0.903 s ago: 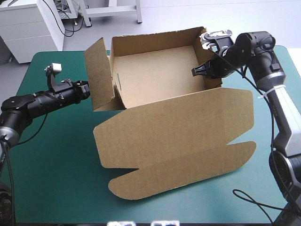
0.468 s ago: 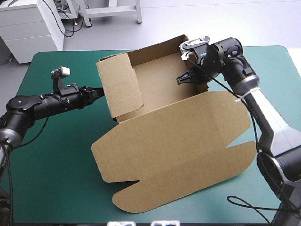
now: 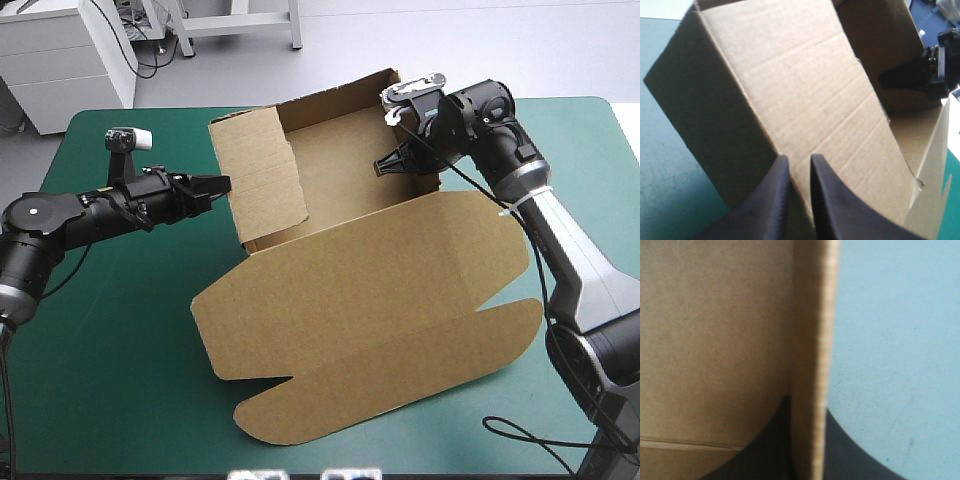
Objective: Fold the box
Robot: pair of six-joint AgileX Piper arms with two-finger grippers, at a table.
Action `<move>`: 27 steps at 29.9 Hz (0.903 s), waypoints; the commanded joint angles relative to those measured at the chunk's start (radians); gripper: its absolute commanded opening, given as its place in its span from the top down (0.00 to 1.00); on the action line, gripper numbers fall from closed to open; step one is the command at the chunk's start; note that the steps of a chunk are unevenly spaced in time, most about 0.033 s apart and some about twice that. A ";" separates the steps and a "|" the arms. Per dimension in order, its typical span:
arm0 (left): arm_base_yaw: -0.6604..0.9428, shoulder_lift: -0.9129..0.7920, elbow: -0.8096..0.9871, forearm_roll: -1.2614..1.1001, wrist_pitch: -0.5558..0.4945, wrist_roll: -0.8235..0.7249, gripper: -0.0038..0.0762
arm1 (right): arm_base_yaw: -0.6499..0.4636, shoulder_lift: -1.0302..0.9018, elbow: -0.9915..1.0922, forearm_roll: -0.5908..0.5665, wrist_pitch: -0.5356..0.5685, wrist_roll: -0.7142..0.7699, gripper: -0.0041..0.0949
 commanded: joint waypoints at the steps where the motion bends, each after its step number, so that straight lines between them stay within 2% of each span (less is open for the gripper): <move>1: -0.007 -0.034 -0.032 -0.030 0.012 -0.016 0.58 | 0.002 -0.054 -0.032 0.004 -0.059 0.000 0.97; 4: -0.006 -0.034 -0.032 -0.030 0.014 -0.064 0.44 | 0.002 -0.054 -0.032 0.004 -0.059 0.000 0.97; 6: -0.006 -0.034 -0.032 -0.030 0.014 -0.069 0.41 | 0.002 -0.054 -0.032 0.004 -0.059 0.000 0.97; 20: -0.006 -0.030 -0.032 -0.026 -0.004 -0.116 0.41 | 0.002 -0.054 -0.032 0.027 -0.053 0.000 0.97; 24: -0.006 -0.034 -0.059 0.024 -0.004 -0.272 0.41 | 0.002 -0.054 -0.032 0.027 -0.055 0.000 0.97; 27: -0.041 -0.034 -0.131 0.229 -0.002 -0.426 0.41 | 0.002 -0.054 -0.032 0.027 -0.059 0.000 0.97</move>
